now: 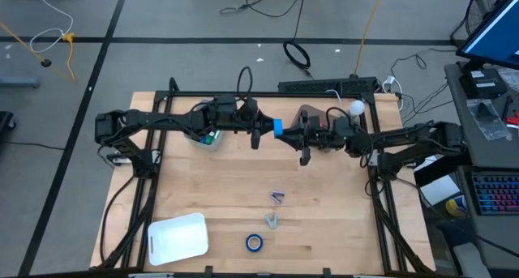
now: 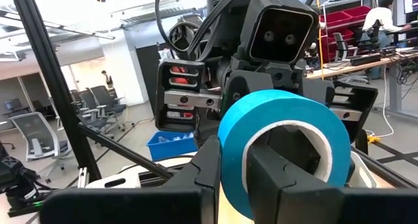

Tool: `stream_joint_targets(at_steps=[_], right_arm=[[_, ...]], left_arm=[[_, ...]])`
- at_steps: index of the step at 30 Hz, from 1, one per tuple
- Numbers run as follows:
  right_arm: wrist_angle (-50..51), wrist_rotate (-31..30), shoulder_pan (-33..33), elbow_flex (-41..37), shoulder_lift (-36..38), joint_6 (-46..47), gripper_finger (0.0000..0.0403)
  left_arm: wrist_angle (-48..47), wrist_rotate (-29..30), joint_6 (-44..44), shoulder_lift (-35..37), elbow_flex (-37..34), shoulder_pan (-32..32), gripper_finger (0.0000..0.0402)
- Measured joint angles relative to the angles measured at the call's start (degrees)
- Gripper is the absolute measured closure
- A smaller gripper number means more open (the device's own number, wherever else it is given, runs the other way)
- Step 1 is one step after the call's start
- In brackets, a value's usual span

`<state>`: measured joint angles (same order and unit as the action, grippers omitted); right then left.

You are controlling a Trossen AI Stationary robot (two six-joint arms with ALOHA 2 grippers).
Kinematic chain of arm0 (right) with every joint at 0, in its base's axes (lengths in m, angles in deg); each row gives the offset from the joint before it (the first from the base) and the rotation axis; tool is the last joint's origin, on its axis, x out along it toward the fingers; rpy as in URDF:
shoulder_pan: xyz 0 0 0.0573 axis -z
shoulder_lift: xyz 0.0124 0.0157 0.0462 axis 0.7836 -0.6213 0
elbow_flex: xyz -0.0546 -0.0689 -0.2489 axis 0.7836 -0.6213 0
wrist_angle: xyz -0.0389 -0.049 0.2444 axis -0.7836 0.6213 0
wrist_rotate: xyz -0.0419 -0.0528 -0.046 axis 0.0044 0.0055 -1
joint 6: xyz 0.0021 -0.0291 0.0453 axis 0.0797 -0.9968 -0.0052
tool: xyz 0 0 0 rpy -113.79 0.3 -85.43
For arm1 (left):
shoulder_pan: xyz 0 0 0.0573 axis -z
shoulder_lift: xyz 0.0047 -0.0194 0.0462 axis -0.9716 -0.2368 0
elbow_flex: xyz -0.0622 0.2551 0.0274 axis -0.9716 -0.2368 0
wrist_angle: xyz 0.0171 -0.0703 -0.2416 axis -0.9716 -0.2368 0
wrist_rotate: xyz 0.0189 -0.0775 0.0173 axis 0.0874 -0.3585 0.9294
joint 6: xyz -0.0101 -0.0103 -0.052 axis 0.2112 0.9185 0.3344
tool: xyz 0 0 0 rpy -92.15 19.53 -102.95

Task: Pick and place Stapler, Stapler remover, tape
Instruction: Put the light blue tape into the black bin

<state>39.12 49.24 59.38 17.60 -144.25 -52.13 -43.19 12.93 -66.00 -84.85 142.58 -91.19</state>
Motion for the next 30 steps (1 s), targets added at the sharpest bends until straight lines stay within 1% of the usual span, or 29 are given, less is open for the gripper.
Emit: stream_joint_targets(at_steps=[5, 9, 14, 18, 21, 24, 28, 30], right_arm=[[0.16, -0.08, -0.02, 0.0, 0.02, 0.05, 0.0368], [1.02, -0.23, 0.06, 0.0, 0.02, 0.06, 0.0368], [1.61, -0.19, 0.84, 0.0, 0.09, 0.07, 0.0368], [2.0, -0.15, 1.92, 0.0, 0.07, 0.09, 0.0368], [3.21, -0.22, 3.04, -0.09, 0.07, 0.11, 0.0368], [5.46, -0.3, 4.56, -0.04, 1.02, -0.12, 0.0368], [11.91, -0.65, 7.03, -0.02, 2.61, -2.76, 0.0368], [15.72, -2.22, 8.4, -0.03, 4.21, -4.15, 0.0368]], left_arm=[[-0.39, -0.59, -2.57, 0.02, 0.0, -0.07, 0.0323], [-1.54, -0.12, -2.6, 0.02, 0.0, -0.12, 0.0289], [-2.47, 0.83, -2.65, 0.02, 0.0, -0.38, 0.0223], [-5.19, 0.66, -2.76, 0.11, 0.0, -1.23, 0.0167], [-9.79, 0.46, -2.49, 0.23, 0.0, -2.51, 0.0132], [-18.02, 0.21, -1.66, 0.7, -0.24, -4.22, 0.0109], [-27.72, 0.25, -0.63, 1.23, -0.19, -6.67, 0.0094], [-32.16, 0.29, 1.03, 1.29, -0.13, -7.85, 0.0092]])
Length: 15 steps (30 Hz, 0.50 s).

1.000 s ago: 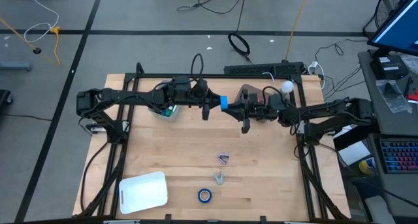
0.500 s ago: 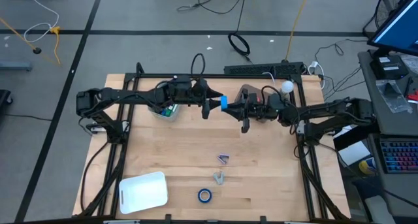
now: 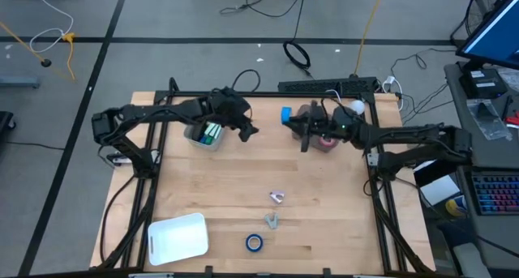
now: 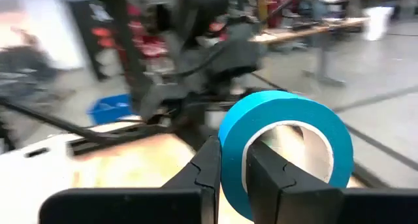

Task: Pick and place Stapler, Stapler remover, tape
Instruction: Put the light blue tape into the black bin

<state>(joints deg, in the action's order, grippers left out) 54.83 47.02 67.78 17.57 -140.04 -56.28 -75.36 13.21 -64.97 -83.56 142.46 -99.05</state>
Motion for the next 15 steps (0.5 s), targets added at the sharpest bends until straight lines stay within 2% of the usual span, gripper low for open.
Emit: stream_joint_targets(at_steps=[3, 7, 11, 15], right_arm=[[8.62, -2.8, 2.65, 0.11, 2.73, -1.59, 0.0368], [19.42, -4.27, 6.54, -0.01, 4.53, -3.72, 0.0368], [25.95, -4.08, 10.38, 0.02, 4.63, -4.91, 0.0368], [29.27, -3.92, 12.93, 0.03, 3.79, -6.94, 0.0368]], left_arm=[[-4.77, 0.07, 1.55, -0.02, 0.0, -1.16, 0.0092], [-6.11, 1.36, 2.01, -0.02, 0.0, -1.79, 0.0091], [-6.02, 4.98, 2.01, -0.02, 0.02, -1.86, 0.0091], [-6.0, 5.89, 0.86, -0.02, 0.02, -1.86, 0.0091]])
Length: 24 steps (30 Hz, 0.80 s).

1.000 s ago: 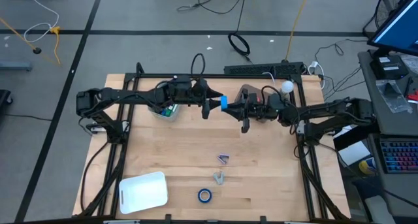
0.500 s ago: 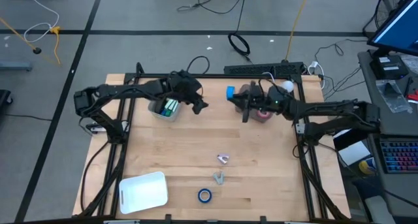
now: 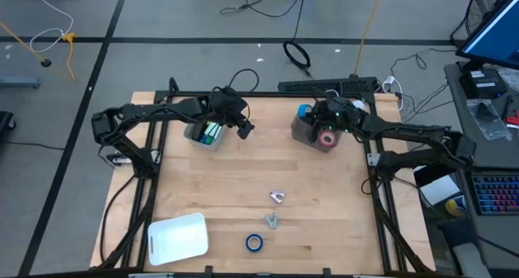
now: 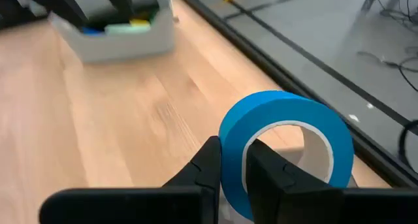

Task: Pick and place Stapler, Stapler remover, tape
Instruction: Put the light blue tape into the black bin

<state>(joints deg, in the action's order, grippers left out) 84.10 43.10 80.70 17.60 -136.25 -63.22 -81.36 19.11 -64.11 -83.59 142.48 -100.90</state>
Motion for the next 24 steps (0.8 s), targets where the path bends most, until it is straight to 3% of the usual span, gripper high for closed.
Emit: stream_joint_targets(at_steps=[8, 24], right_arm=[[5.41, 3.03, 2.19, 0.0, -3.95, -3.61, 0.0367], [5.79, 8.57, 2.35, 0.0, -11.29, -5.59, 0.0364]], left_arm=[[0.37, 0.05, -0.31, 0.0, 0.02, 0.02, 0.0091], [1.32, 0.98, -0.01, 0.0, 0.04, 0.02, 0.0091]])
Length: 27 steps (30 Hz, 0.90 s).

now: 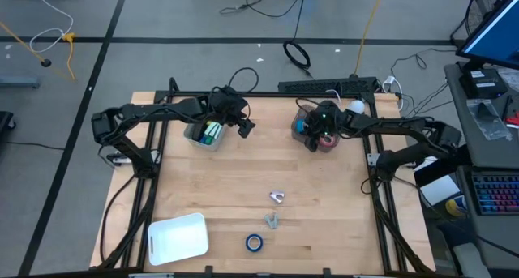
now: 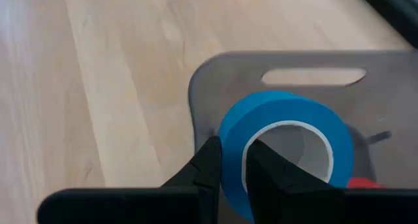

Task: Pick and place Stapler, Stapler remover, tape
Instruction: Put the light blue tape into the black bin

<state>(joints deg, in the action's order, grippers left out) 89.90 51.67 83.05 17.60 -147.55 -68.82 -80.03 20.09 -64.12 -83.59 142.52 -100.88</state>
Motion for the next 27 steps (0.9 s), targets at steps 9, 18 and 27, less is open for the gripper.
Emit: stream_joint_targets(at_steps=[9, 18, 27], right_arm=[[-1.37, 0.37, 0.81, 0.0, -3.34, -1.69, 0.0362], [-1.97, 3.45, 1.95, 0.0, -6.38, -2.45, 0.036], [-2.1, 3.46, 1.94, 0.0, -6.55, -2.51, 0.0339]], left_arm=[[1.48, 0.67, -0.02, -0.02, 0.0, 0.0, 0.0091], [1.5, 0.66, -0.15, -0.02, 0.0, 0.0, 0.0091], [1.59, 1.0, -0.37, -0.02, 0.0, 0.0, 0.0091]])
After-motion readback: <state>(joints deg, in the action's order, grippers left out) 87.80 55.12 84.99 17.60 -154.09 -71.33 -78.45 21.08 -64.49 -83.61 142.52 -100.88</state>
